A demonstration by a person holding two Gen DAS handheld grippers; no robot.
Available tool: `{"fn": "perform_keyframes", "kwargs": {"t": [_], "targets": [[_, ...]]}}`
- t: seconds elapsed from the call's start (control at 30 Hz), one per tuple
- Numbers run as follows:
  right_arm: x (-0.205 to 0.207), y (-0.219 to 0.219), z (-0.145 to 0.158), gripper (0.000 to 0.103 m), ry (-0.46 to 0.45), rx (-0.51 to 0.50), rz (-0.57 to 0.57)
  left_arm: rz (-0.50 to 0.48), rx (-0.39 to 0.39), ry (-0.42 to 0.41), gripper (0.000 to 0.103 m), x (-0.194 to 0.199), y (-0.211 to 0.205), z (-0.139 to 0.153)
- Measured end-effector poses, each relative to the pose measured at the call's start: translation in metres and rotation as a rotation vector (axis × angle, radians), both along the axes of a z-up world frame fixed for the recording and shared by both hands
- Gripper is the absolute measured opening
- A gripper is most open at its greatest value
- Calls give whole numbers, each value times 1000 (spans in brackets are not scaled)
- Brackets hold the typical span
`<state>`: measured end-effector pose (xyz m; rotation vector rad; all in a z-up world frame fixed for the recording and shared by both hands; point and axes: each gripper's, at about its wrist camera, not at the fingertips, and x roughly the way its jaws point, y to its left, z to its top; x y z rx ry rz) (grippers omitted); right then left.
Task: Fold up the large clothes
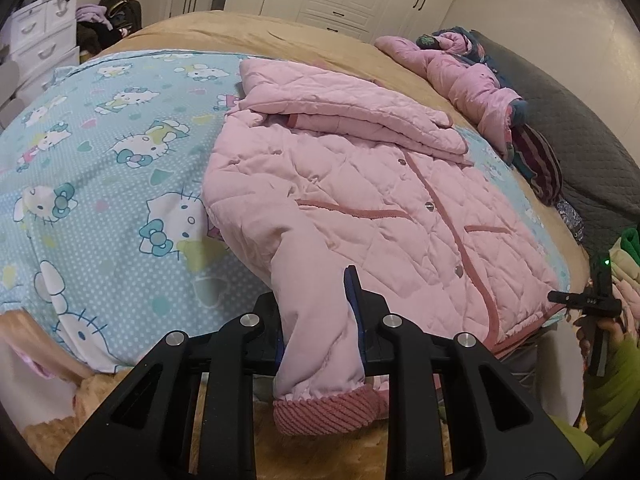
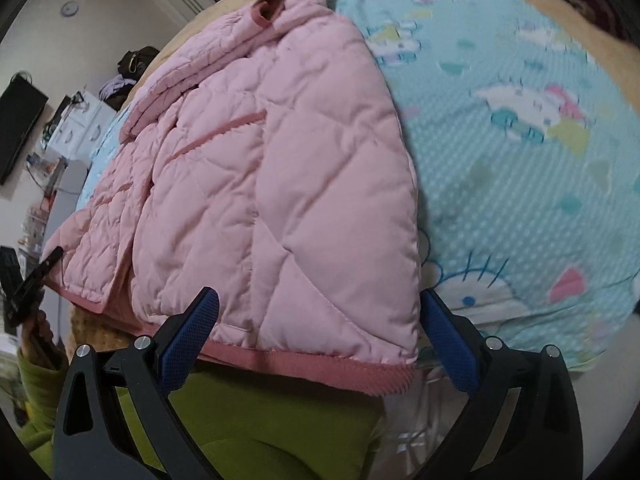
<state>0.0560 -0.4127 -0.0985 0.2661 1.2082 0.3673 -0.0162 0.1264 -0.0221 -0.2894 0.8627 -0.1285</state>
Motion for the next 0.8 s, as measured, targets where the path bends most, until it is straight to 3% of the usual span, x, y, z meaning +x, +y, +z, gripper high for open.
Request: {"fn": "perform_keyframes", "kwargs": {"t": [0.07,0.1,0.2,0.23,0.33,0.4,0.57,0.8], "targets": [[0,-1,-3,98,13,39,-6,1,1,-2,16,0,0,0],[0,-3,-5,89,27,98,-13,2,2,-4,16,0,1,1],[2,-11,-5,78,37,189,-58,10,0,-8,16,1,1,2],[2,-13,-4,64,33,190,-59,13,-3,-11,16,0,1,2],[-2,-18,5,34,-1,214,-60,19,-4,-19,16,1,0,5],[-5,-19,19,25,-64,256,-41,22,-3,-27,16,1,0,7],[-2,-5,63,18,-251,266,34,28,13,-45,16,4,-4,13],[15,-1,103,16,-425,311,37,43,76,-94,16,8,-9,34]]}}
